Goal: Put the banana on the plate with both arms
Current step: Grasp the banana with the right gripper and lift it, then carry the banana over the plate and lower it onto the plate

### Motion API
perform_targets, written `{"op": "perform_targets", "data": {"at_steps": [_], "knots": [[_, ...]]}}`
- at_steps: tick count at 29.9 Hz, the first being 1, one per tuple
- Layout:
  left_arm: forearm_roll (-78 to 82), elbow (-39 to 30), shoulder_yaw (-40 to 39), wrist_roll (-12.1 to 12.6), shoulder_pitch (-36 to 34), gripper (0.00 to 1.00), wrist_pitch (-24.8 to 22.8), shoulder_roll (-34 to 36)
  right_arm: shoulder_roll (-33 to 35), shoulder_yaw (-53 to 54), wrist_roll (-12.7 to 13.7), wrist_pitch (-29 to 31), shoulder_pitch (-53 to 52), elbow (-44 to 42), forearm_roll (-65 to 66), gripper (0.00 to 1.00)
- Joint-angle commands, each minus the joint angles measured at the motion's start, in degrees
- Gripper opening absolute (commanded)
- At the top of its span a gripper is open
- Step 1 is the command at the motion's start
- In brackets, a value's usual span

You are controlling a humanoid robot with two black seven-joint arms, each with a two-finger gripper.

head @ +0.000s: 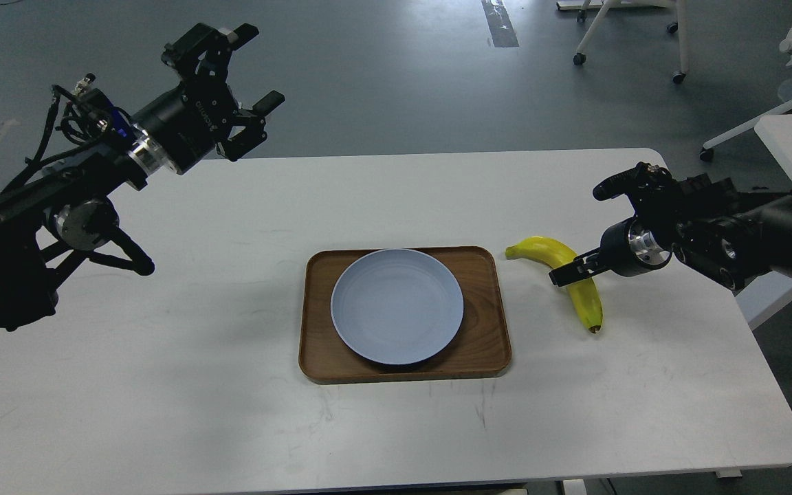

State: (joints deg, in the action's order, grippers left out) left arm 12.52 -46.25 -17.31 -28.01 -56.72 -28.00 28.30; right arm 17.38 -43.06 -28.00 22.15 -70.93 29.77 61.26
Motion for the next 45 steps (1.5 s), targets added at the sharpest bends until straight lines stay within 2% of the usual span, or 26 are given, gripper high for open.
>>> {"op": "perform_targets", "data": {"at_steps": [1,3,6,19,27,33,41,45], "knots": [[-0.04,0.02,0.00,0.01,0.12,0.98,0.00,0.00,0.02,-0.10,0.00,0.00,0.00,0.03,0.00,0.46],[-0.04,0.02,0.00,0.01,0.21,0.98,0.00,0.00,-0.06,-0.10,0.00,0.00,0.09,0.03,0.00,0.40],[-0.04,0.02,-0.09,0.01,0.29,0.98,0.00,0.00,0.29,-0.27,0.00,0.00,0.09,0.11,0.00,0.23],[-0.04,0.02,-0.18,0.01,0.29,0.98,0.00,0.17,6.35,-0.27,0.00,0.09,-3.43,0.73,0.00,0.24],[-0.04,0.02,-0.27,0.01,0.29,0.98,0.00,0.08,9.25,5.17,0.00,0.35,-10.72,11.62,-0.70,0.24],[-0.04,0.02,-0.27,0.01,0.29,0.98,0.00,0.08,3.20,6.14,0.00,1.76,-12.39,12.33,-1.14,0.25],[-0.04,0.02,-0.36,0.01,0.21,0.98,0.00,0.17,-13.14,5.35,0.00,2.29,-11.34,7.42,-5.09,0.25],[-0.04,0.02,-0.27,0.01,0.21,0.98,0.00,0.35,-17.20,5.35,0.00,4.30,-10.55,5.31,-5.27,0.25]]}}
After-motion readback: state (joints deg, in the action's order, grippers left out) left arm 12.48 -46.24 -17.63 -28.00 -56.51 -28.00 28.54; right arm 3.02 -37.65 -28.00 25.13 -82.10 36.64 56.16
